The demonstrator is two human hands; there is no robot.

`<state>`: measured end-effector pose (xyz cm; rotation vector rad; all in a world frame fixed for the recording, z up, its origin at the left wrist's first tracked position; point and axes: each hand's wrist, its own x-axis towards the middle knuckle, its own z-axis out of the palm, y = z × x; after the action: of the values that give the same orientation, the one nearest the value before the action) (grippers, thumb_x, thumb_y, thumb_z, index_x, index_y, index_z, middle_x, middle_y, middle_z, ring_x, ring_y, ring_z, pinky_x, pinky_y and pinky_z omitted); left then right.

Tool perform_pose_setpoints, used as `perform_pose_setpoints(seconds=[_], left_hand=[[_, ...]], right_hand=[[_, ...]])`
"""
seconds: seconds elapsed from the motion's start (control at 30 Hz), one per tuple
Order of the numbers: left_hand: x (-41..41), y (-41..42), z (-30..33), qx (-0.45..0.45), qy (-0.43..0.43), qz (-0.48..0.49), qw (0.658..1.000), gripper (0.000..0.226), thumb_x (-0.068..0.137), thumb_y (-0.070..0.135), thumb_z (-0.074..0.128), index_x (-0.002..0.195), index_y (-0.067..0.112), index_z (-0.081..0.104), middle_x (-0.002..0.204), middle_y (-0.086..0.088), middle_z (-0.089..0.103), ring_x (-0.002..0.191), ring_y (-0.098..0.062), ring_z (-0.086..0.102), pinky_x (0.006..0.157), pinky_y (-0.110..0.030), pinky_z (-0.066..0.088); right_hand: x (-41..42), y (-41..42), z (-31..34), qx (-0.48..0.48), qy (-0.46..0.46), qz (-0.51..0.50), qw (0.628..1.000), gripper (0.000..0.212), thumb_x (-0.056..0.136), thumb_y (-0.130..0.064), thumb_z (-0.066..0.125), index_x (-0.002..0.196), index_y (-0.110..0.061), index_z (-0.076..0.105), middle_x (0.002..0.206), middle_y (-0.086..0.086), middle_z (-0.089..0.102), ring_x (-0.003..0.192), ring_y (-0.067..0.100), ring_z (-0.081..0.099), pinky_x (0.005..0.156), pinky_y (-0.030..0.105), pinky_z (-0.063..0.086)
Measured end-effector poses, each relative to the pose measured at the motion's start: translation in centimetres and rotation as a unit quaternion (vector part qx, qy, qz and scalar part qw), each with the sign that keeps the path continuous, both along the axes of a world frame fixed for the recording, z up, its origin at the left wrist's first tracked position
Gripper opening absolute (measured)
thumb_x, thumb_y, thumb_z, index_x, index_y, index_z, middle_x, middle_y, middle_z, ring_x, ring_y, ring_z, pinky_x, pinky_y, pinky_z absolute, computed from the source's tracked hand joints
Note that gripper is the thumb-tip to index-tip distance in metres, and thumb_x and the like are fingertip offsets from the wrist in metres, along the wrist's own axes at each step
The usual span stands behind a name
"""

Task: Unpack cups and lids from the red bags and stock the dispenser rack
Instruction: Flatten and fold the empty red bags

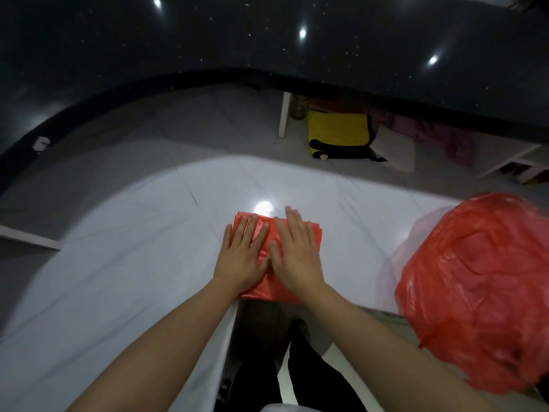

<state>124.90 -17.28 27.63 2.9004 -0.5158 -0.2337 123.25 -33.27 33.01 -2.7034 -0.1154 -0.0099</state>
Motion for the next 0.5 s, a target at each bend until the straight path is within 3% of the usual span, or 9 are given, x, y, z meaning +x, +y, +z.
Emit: perform_pose_setpoints(seconds=[0.1, 0.17, 0.33, 0.5], left_hand=[[0.0, 0.1, -0.2, 0.003, -0.001, -0.01, 1.0, 0.065, 0.104, 0.047, 0.016, 0.161, 0.024, -0.002, 0.169, -0.007, -0.005, 0.155, -0.025, -0.014, 0.125, -0.053, 0.0], [0.0, 0.2, -0.5, 0.009, -0.002, -0.01, 1.0, 0.063, 0.105, 0.046, 0.012, 0.161, 0.024, -0.004, 0.169, -0.005, -0.01, 0.155, -0.024, -0.017, 0.125, -0.052, -0.002], [0.0, 0.8, -1.0, -0.02, -0.003, 0.015, 1.0, 0.061, 0.107, 0.04, 0.023, 0.162, 0.025, 0.003, 0.169, -0.002, -0.004, 0.156, -0.02, -0.012, 0.126, -0.051, 0.0], [0.3, 1.4, -1.1, -0.005, -0.002, 0.039, 0.999, 0.061, 0.107, 0.043, 0.018, 0.162, 0.022, 0.003, 0.17, -0.001, -0.005, 0.155, -0.018, -0.013, 0.126, -0.049, -0.003]], right_hand=[[0.0, 1.4, -2.2, -0.029, 0.109, 0.001, 0.994, 0.059, 0.106, -0.043, 0.016, 0.162, -0.024, 0.008, 0.17, -0.001, -0.007, 0.154, 0.012, -0.016, 0.127, 0.041, -0.004], [-0.3, 0.8, -3.9, -0.072, 0.126, 0.002, 0.989, 0.061, 0.106, -0.048, 0.008, 0.162, -0.024, -0.003, 0.169, -0.002, -0.013, 0.153, 0.012, -0.02, 0.126, 0.042, -0.005], [-0.9, -0.4, -5.7, -0.095, 0.055, -0.005, 0.994, 0.062, 0.106, -0.052, 0.012, 0.162, -0.024, 0.012, 0.17, 0.0, 0.004, 0.156, 0.018, -0.004, 0.126, 0.048, 0.003], [-0.9, -0.9, -6.4, -0.097, 0.044, -0.01, 0.994, 0.062, 0.107, -0.051, 0.019, 0.162, -0.023, 0.014, 0.17, 0.002, 0.007, 0.156, 0.019, -0.001, 0.126, 0.048, 0.005]])
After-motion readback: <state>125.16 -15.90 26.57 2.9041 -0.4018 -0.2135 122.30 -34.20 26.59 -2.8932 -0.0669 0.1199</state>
